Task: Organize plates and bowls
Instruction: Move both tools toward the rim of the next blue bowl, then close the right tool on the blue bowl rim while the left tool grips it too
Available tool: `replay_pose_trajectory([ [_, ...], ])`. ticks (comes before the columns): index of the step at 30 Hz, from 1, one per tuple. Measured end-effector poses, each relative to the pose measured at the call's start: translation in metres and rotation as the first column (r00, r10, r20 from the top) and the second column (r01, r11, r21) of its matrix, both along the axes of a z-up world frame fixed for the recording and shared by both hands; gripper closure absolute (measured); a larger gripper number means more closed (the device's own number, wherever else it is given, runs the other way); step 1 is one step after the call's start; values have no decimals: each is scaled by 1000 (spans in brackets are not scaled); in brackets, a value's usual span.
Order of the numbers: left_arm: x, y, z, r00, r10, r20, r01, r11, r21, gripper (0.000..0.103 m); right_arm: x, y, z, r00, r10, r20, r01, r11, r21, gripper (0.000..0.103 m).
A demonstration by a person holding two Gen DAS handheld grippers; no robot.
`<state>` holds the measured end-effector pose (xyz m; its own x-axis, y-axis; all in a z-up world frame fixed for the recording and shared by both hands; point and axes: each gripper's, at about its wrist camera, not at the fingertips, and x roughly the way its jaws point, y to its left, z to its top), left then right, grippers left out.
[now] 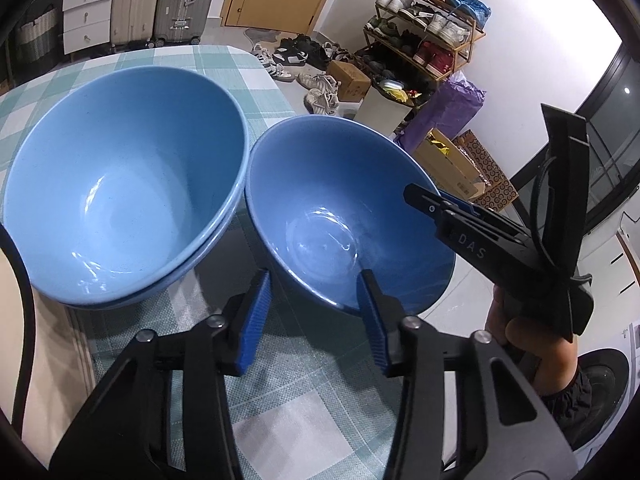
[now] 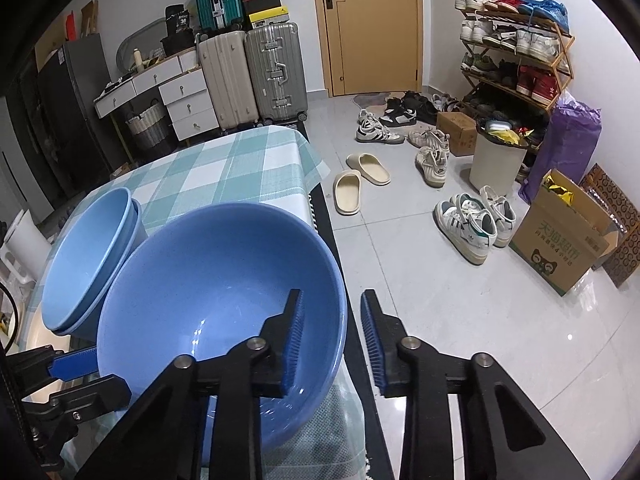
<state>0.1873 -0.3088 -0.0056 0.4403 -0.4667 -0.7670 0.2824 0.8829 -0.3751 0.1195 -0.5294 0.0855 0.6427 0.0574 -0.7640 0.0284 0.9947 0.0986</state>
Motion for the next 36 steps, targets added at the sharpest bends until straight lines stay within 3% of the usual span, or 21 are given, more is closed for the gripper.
replay_pose_trajectory([
  [3,0,-2,1,1000,-6,9,6,1000,-2,71,0,0,-1,1000,-5,0,5,1000,-2,84],
  [8,-2,-6,-1,1000,-15,18,15,1000,7,73,-3,-1,2,1000,-17,8,17,1000,1,92],
  [18,-11,-7,11,996,-25,83,20,998,55,73,-10,-2,4,1000,-22,15,22,1000,7,92],
  [36,-35,10,54,986,-68,152,65,998,28,73,-43,8,52,994,-56,89,59,998,-35,92],
])
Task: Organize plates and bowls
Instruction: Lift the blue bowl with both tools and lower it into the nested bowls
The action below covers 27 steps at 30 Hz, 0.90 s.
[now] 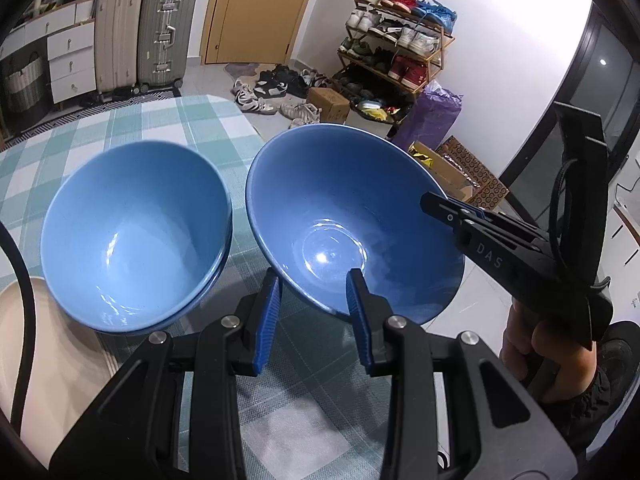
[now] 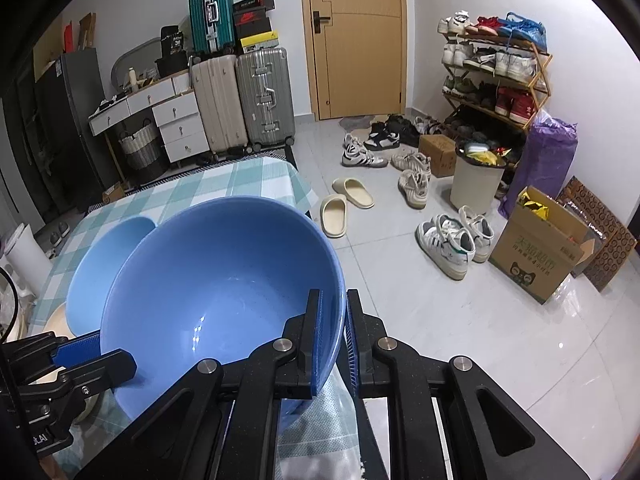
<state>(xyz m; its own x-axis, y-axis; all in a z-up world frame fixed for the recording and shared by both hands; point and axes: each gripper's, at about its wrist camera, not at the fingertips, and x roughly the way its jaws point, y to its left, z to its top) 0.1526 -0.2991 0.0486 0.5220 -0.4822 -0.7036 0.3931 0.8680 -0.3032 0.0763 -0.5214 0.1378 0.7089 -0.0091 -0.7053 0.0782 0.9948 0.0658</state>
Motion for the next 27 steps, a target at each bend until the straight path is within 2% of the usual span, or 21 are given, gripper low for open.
replay_pose_trajectory([
  [11,-17,12,38,999,-11,51,12,1000,-28,73,-15,14,33,999,-7,48,8,1000,-25,92],
  [27,-41,63,74,995,60,85,-56,997,-50,73,-3,57,64,994,55,97,-51,998,-38,92],
])
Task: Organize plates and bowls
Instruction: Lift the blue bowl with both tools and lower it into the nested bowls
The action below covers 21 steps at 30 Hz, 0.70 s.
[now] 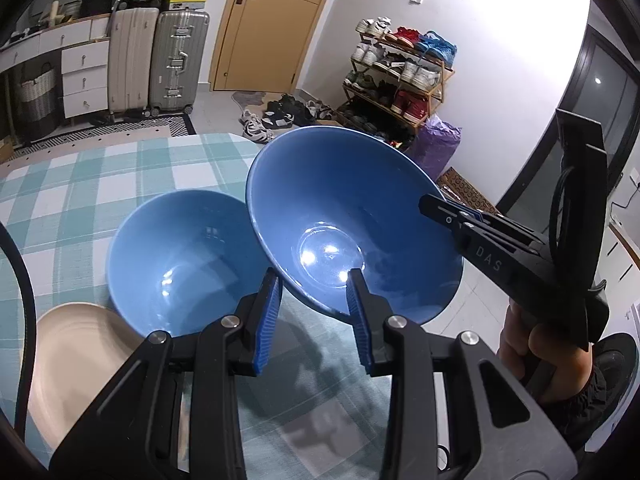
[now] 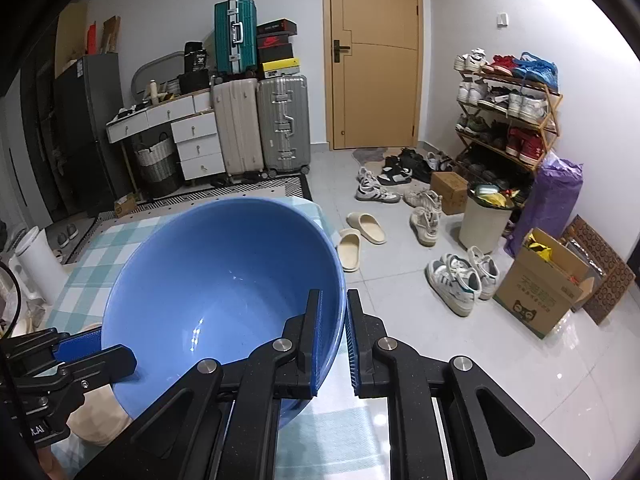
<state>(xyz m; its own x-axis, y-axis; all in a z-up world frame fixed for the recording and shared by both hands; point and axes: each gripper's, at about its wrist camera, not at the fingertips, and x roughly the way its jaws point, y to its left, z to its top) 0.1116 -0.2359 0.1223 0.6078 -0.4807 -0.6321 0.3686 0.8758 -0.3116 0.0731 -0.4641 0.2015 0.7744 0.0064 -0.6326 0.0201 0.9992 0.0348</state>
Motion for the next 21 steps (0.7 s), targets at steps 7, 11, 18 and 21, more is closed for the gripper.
replay_pose_trajectory([
  [7,-4,28,11,999,46,3,-46,999,-12,73,13,24,6,999,44,6,-43,999,-6,92],
  [11,-1,41,15,998,68,-1,-68,998,-14,73,22,38,6,998,68,5,-68,998,-7,92],
  [18,6,60,13,995,100,-15,-100,995,-13,73,35,57,4,995,103,-2,-103,995,-3,91],
  [21,9,69,11,993,115,-22,-116,993,-14,73,40,65,1,993,115,-7,-115,993,1,91],
])
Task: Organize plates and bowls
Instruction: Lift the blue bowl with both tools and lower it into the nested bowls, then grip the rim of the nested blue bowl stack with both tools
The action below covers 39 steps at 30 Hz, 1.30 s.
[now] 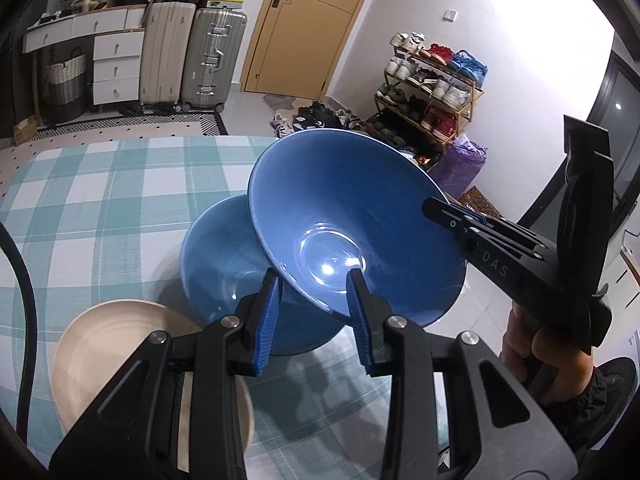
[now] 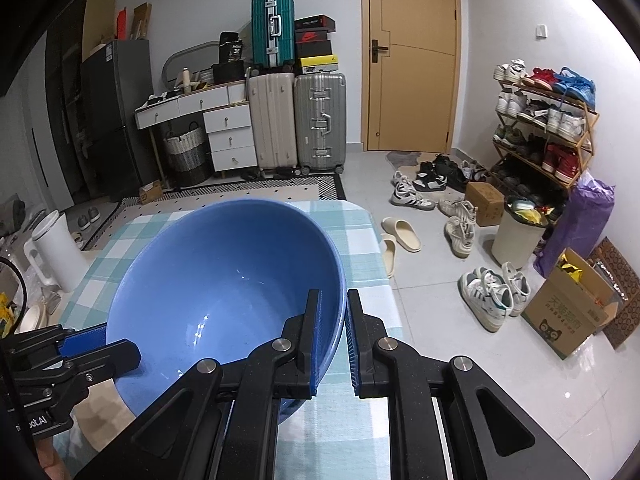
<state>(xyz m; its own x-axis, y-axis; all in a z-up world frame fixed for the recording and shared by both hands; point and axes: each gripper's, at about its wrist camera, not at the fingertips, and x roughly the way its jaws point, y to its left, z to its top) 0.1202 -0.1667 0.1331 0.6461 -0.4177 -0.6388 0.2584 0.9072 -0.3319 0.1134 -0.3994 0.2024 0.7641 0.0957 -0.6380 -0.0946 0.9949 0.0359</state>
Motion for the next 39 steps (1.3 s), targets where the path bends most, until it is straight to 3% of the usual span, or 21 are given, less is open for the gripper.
replay_pose_trajectory([
  [7,6,22,-9,999,32,-10,-32,999,-4,73,9,20,-8,999,32,-13,-32,999,-4,91],
  [19,25,37,-36,996,84,-43,-82,995,55,73,24,45,-35,995,80,-58,-79,997,8,90],
  [39,57,27,-78,993,105,-59,-92,977,192,73,33,54,-67,993,78,-93,-82,996,-37,90],
])
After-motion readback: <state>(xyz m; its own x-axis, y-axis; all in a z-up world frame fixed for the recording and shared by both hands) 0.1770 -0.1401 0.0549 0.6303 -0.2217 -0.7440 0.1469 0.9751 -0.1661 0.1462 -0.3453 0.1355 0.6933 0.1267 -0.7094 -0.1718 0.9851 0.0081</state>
